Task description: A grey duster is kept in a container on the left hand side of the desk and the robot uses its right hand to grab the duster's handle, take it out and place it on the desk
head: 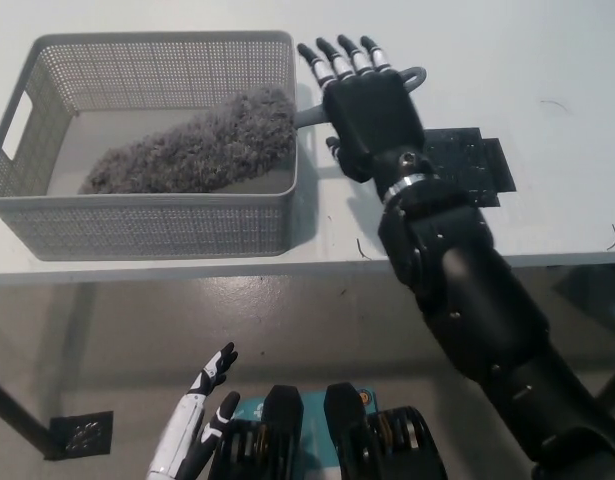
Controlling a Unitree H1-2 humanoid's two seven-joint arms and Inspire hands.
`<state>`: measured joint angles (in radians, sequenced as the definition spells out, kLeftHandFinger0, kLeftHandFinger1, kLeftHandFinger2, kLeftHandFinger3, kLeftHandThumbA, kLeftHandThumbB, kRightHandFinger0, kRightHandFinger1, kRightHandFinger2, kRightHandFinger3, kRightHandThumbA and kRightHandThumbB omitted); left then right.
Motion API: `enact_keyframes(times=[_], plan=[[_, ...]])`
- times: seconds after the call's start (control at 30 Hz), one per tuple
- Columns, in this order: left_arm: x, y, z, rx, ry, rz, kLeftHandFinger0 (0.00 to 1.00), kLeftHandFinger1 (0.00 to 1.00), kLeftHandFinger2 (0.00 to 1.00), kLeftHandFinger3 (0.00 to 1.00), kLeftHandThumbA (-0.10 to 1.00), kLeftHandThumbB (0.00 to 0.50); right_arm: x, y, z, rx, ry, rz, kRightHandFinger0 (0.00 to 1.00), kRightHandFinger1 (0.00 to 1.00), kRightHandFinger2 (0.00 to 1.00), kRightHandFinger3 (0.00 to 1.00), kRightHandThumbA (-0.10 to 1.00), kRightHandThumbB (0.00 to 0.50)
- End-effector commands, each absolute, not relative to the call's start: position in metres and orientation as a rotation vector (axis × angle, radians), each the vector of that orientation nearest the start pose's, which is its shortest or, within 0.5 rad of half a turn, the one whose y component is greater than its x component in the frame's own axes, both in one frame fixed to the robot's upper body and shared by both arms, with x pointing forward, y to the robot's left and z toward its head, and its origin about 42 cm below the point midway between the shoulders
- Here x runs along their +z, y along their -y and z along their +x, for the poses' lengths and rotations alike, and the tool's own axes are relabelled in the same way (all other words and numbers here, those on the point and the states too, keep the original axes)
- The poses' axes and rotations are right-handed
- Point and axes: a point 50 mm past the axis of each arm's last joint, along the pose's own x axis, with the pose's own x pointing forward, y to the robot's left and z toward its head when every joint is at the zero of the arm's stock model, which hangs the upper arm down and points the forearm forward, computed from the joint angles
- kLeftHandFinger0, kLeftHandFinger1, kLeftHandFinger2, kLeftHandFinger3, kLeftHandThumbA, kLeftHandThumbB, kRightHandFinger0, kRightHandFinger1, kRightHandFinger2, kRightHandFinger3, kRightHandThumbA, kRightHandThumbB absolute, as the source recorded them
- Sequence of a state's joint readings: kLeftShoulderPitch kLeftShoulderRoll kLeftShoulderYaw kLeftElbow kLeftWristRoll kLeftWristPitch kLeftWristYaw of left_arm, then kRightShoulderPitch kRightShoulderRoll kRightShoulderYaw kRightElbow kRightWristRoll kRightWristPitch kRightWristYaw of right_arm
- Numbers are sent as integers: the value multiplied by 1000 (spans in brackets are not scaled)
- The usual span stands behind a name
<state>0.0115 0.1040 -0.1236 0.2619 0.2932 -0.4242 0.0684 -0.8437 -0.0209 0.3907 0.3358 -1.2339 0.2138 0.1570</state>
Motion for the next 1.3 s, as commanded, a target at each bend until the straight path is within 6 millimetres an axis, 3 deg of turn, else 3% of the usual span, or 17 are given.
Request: enact_keyframes(times=[0.0,0.23,0.47,0.57,0.6,0.63,0.67,0.7,0.73,0.83,0.87,0.9,0.93,1.0,1.07,1.13,1.27], plan=[[59,-208,267,-180,243,365,1000,1000,1000,1000,1000,149,330,29,481,93,529,-1458,1000,1000,1000,1000,750,500],[61,-206,271,-195,252,347,1000,1000,1000,1000,972,129,344,16,495,92,542,-1465,1000,1000,1000,1000,732,500],[60,-207,269,-203,252,375,1000,1000,1000,1000,1000,136,320,24,525,97,399,-1556,1000,1000,1000,1000,698,500],[61,-207,270,-203,256,371,1000,1000,1000,1000,1000,128,315,34,538,-71,433,-1627,1000,1000,1000,1000,518,479],[61,-207,270,-205,256,369,1000,1000,1000,1000,1000,128,315,38,541,-155,467,-1644,1000,1000,1000,1000,428,409],[61,-206,270,-205,256,368,1000,1000,1000,1000,1000,128,316,40,542,-198,488,-1649,963,886,902,1000,303,352],[61,-206,270,-204,257,368,1000,1000,1000,1000,999,121,319,44,545,-244,483,-1668,790,709,752,1000,146,326],[61,-206,270,-203,258,368,1000,1000,1000,1000,997,121,320,46,547,-259,478,-1675,694,634,689,997,77,331],[61,-206,270,-205,257,362,1000,1000,1000,1000,986,117,320,52,551,-261,450,-1663,438,402,495,895,10,367],[61,-206,270,-204,256,362,1000,1000,1000,1000,984,120,317,61,557,-219,339,-1662,364,347,452,868,109,430],[61,-206,269,-204,257,361,1000,1000,1000,1000,983,118,314,65,560,-199,286,-1645,103,96,225,948,71,418],[61,-206,269,-205,256,361,1000,1000,1000,1000,983,116,311,68,561,-201,285,-1645,4,4,16,763,6,378],[62,-206,269,-207,257,363,1000,1000,1000,1000,984,115,305,74,560,-217,325,-1640,1,1,3,612,-29,316],[62,-206,268,-206,257,365,1000,1000,1000,1000,989,121,300,79,559,-241,398,-1578,0,0,0,387,-95,288],[62,-206,270,-207,258,369,1000,1000,1000,1000,999,118,300,82,558,-270,452,-1496,0,0,39,317,-100,277],[63,-205,273,-209,265,371,1000,1000,1000,1000,999,109,311,82,555,-310,515,-1321,0,84,372,120,-100,172],[62,-205,273,-210,262,369,1000,1000,1000,1000,996,112,323,80,555,-283,480,-1016,0,168,603,134,-29,84]])
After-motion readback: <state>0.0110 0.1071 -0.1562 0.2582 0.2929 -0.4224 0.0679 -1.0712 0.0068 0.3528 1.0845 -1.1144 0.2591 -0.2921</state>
